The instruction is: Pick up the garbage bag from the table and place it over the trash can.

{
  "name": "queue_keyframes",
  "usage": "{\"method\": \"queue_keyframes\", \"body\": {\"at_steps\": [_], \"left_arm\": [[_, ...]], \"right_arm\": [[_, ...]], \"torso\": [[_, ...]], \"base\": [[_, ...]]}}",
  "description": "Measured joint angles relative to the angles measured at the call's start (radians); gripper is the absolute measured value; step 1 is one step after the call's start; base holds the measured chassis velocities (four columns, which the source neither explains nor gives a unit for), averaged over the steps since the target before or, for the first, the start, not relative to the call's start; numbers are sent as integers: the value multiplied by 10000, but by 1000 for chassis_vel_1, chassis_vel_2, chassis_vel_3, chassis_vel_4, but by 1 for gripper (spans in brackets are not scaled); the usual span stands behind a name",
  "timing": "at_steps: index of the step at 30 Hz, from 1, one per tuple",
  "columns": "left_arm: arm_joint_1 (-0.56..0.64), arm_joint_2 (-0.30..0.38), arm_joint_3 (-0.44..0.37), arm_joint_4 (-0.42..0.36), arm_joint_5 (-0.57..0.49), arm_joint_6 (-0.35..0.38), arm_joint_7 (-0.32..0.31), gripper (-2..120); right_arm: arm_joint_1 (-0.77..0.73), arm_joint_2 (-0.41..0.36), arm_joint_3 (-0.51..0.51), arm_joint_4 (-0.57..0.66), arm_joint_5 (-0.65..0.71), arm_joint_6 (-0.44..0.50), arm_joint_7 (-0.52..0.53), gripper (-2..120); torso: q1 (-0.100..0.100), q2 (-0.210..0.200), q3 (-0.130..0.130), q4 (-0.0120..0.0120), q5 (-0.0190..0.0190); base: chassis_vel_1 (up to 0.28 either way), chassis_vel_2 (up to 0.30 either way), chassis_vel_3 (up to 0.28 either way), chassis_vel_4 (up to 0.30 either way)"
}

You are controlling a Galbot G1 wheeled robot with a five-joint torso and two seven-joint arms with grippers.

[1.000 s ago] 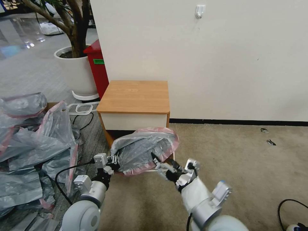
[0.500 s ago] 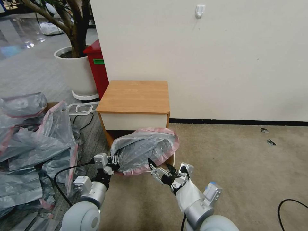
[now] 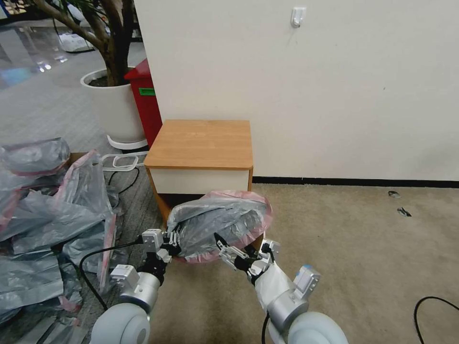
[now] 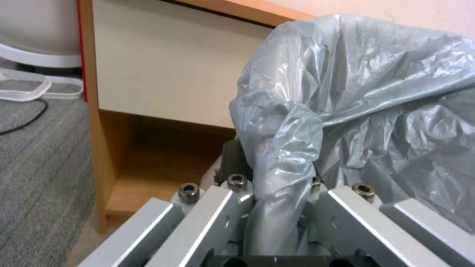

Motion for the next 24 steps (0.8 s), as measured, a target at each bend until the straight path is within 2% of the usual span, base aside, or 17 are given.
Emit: {"method": "queue_keyframes", "body": {"at_steps": [10,13,14,18,19,23,24], "left_arm": [[155,-60,-8,-212,-325,56,-15,3],[151,-57,-28,-198,-353,64,-30,3],[151,-57,-28,-198,-353,64,-30,3],[64,-50,-79,-80,-446,78,-76,3],[64,-50,-79,-80,-446,78,-76,3],[-34,-80,-149,21,-614,98,-122,3],[-34,-80,-149,21,-614,98,-122,3]], "right_arm": [[261,12,67,-282,526,501,-718,97],[242,19,81,-360,533,579,-800,85],[242,19,81,-360,533,579,-800,85],[182,18,111,-434,508,756,-1023,67],[182,18,111,-434,508,756,-1023,67],[157,31,154,-518,462,981,-1349,47],[157,31,154,-518,462,981,-1349,47]], "torso": [[1,0,0,1,0],[0,0,0,0,0],[0,0,0,0,0],[0,0,0,-1,0],[0,0,0,-1,0],[0,0,0,0,0],[0,0,0,0,0]], "base": [[0,0,0,0],[0,0,0,0],[0,0,0,0],[0,0,0,0],[0,0,0,0],[0,0,0,0],[0,0,0,0]]}}
